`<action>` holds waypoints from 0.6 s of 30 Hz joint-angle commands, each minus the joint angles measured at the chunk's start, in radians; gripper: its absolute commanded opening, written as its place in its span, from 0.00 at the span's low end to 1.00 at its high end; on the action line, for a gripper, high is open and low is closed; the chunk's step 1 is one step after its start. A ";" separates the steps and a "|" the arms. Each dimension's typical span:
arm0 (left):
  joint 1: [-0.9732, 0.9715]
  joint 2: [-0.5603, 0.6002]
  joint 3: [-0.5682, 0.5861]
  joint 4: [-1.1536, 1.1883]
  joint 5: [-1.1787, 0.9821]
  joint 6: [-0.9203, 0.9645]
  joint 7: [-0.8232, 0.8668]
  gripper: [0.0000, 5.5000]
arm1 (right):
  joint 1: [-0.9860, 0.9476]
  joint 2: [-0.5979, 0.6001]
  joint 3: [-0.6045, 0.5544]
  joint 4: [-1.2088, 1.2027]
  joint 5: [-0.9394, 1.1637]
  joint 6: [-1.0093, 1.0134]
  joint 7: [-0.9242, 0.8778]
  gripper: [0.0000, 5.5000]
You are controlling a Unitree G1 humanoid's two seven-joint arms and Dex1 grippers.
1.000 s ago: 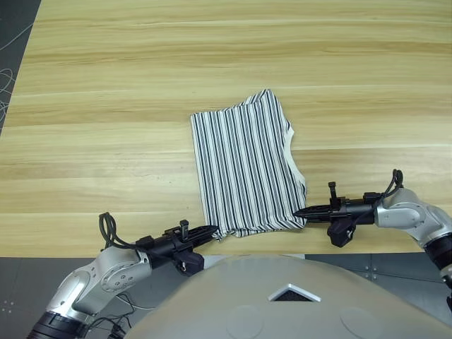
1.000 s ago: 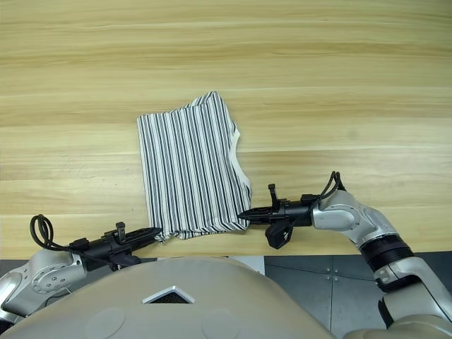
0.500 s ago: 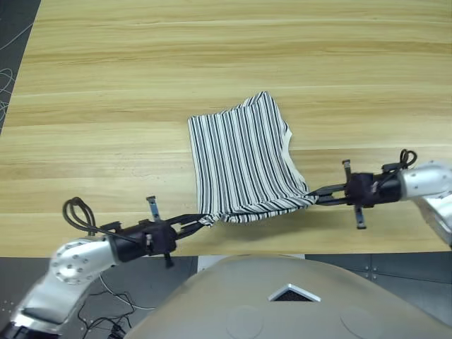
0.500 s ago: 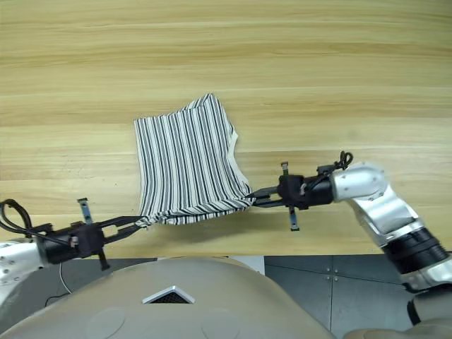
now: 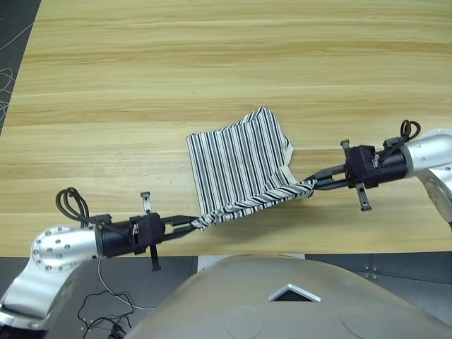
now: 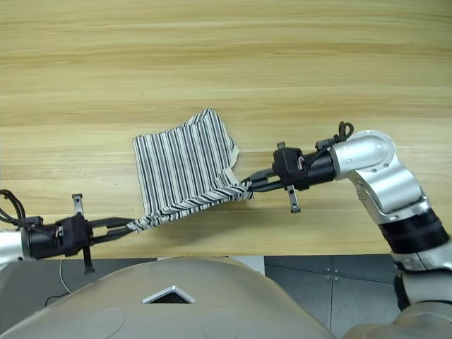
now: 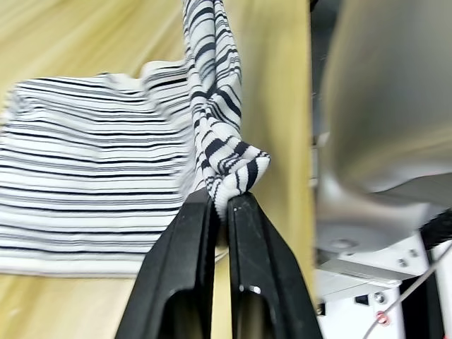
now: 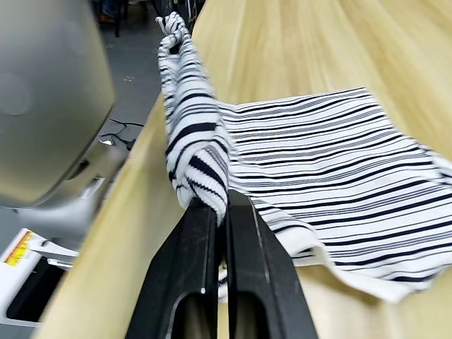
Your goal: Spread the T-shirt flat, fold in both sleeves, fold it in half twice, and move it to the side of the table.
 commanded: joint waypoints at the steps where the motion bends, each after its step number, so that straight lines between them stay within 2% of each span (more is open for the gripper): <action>1: -0.221 -0.067 -0.035 0.122 0.056 0.061 0.050 0.02 | -0.181 0.137 0.000 0.241 -0.109 -0.063 0.001 0.02; 5: -0.479 -0.190 -0.117 0.314 0.202 0.088 0.155 0.02 | -0.333 0.272 -0.002 0.514 -0.218 -0.168 -0.010 0.02; 7: -0.542 -0.231 -0.145 0.373 0.248 0.086 0.175 0.02 | -0.394 0.324 -0.006 0.628 -0.270 -0.229 -0.029 0.02; 12: -0.607 -0.271 -0.171 0.454 0.321 0.079 0.190 0.02 | -0.469 0.381 -0.013 0.804 -0.357 -0.337 -0.033 0.02; 16: -0.611 -0.271 -0.185 0.486 0.386 0.071 0.198 0.02 | -0.470 0.403 -0.034 0.851 -0.374 -0.363 -0.031 0.02; 17: -0.613 -0.274 -0.179 0.493 0.385 0.070 0.199 0.02 | -0.474 0.412 -0.043 0.865 -0.376 -0.364 -0.046 0.06; 18: -0.625 -0.284 -0.168 0.509 0.388 0.066 0.215 0.08 | -0.481 0.421 -0.055 0.881 -0.382 -0.366 -0.068 0.08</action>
